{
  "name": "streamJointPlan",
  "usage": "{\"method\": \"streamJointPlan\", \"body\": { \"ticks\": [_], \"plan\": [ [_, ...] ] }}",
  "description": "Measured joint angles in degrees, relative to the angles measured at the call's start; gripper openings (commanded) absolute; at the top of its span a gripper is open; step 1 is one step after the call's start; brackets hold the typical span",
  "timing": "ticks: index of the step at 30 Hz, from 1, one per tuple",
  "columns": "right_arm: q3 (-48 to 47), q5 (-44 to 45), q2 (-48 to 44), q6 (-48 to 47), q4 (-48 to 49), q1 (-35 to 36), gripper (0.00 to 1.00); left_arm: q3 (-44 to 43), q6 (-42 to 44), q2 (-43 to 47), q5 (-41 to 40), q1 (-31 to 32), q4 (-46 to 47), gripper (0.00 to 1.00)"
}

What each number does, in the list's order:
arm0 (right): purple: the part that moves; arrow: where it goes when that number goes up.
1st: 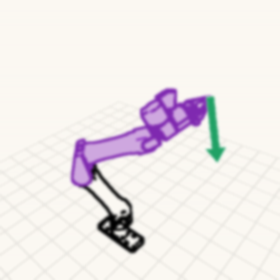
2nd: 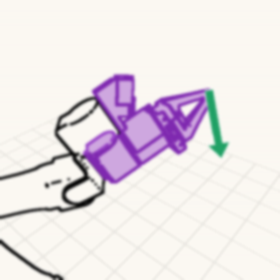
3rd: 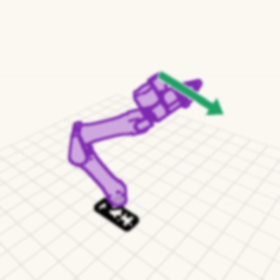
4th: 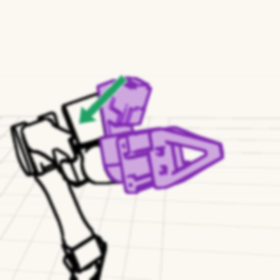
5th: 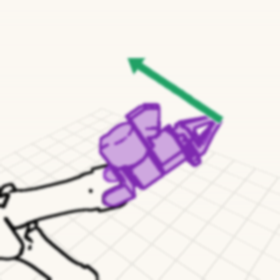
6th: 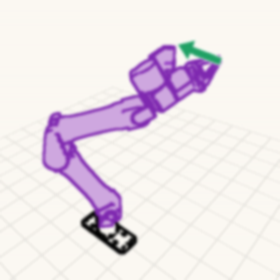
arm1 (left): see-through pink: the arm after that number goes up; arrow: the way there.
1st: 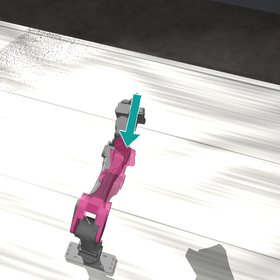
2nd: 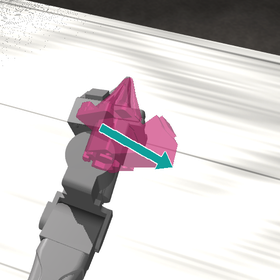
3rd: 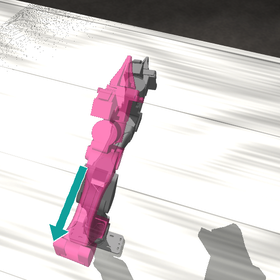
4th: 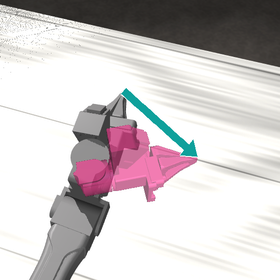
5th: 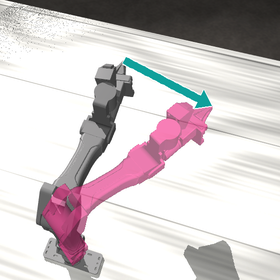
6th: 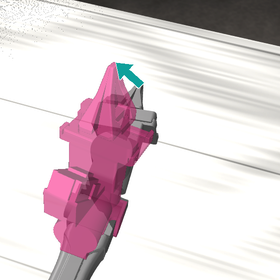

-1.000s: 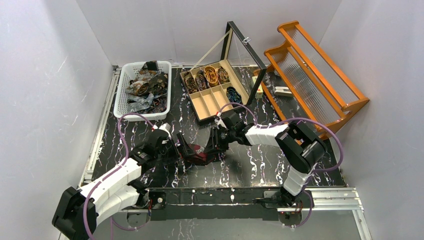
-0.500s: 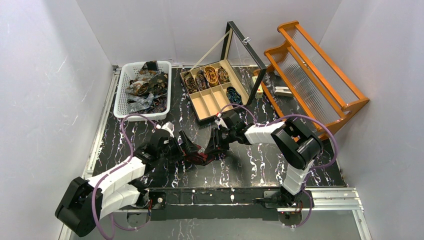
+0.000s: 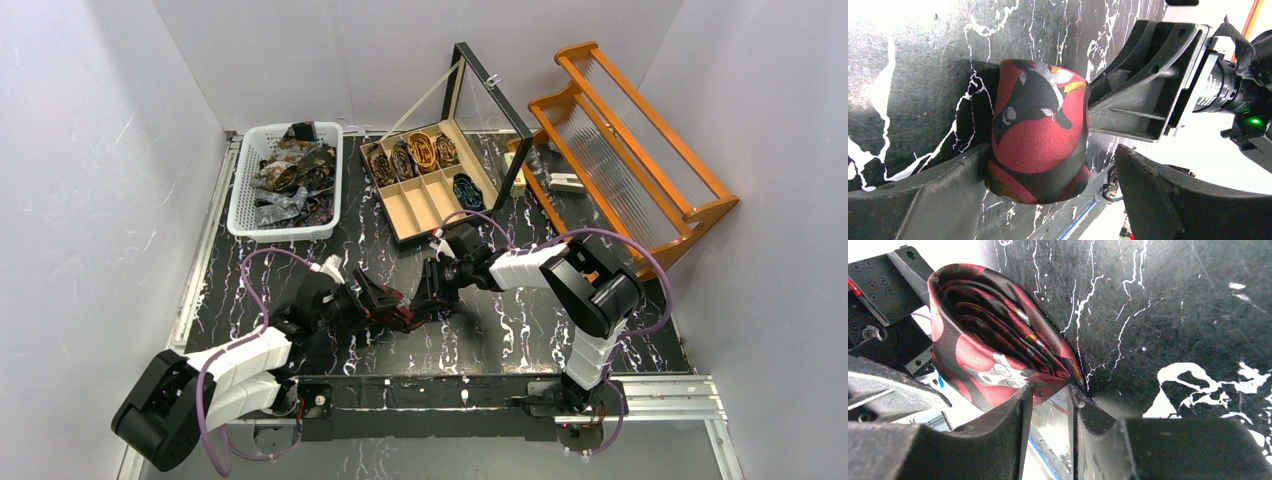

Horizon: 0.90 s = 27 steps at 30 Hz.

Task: Roll the ties
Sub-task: Pick up the tie at the center of the board.

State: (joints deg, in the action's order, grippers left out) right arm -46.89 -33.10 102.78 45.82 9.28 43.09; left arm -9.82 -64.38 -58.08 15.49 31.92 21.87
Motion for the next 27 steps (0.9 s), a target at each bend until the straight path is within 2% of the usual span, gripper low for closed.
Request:
{"method": "streamJointPlan", "body": {
  "ticks": [20, 24, 27],
  "plan": [
    [0.7, -3.6, 1.9, 0.8, 3.5, -0.3, 0.39, 0.1, -0.2, -3.5, 0.1, 0.2, 3.7, 0.62],
    [0.7, -4.5, 2.5, 1.2, 4.3, -0.3, 0.39, 0.1, 1.0, -4.1, -0.1, 1.4, 3.7, 0.55],
    [0.7, -4.8, 2.6, 1.5, 4.5, -0.3, 0.4, -0.1, 2.0, -4.8, -0.3, 2.4, 3.6, 0.46]
  ]
}}
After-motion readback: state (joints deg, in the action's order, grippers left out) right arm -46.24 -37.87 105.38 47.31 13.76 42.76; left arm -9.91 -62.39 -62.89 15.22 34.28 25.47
